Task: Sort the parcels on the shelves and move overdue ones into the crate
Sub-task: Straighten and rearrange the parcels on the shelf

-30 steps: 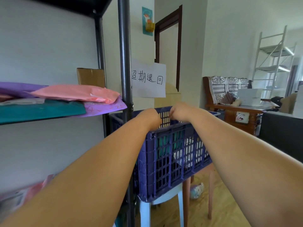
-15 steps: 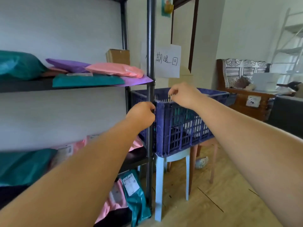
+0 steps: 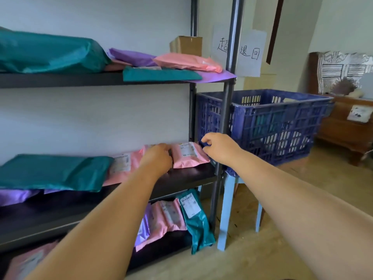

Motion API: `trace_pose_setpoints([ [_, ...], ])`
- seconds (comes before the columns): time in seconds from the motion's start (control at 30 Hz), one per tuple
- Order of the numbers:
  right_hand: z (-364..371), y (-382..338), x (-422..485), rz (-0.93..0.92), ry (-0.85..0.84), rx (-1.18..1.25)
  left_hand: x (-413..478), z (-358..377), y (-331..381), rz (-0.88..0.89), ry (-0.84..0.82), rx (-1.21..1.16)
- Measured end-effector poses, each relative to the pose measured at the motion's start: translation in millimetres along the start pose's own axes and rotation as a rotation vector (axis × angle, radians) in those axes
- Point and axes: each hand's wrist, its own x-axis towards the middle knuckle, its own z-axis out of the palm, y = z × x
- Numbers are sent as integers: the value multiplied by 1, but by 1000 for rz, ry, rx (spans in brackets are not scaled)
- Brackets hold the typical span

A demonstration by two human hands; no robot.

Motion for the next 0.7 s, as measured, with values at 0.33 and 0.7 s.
trace_pose_setpoints([
  [0.33,73,8,50,90,-111,-32,39,40,-31,-68,-61,-83],
  [0.7,127,52,111,245,-152,-61,110,103,-12,-94,-148,-101],
])
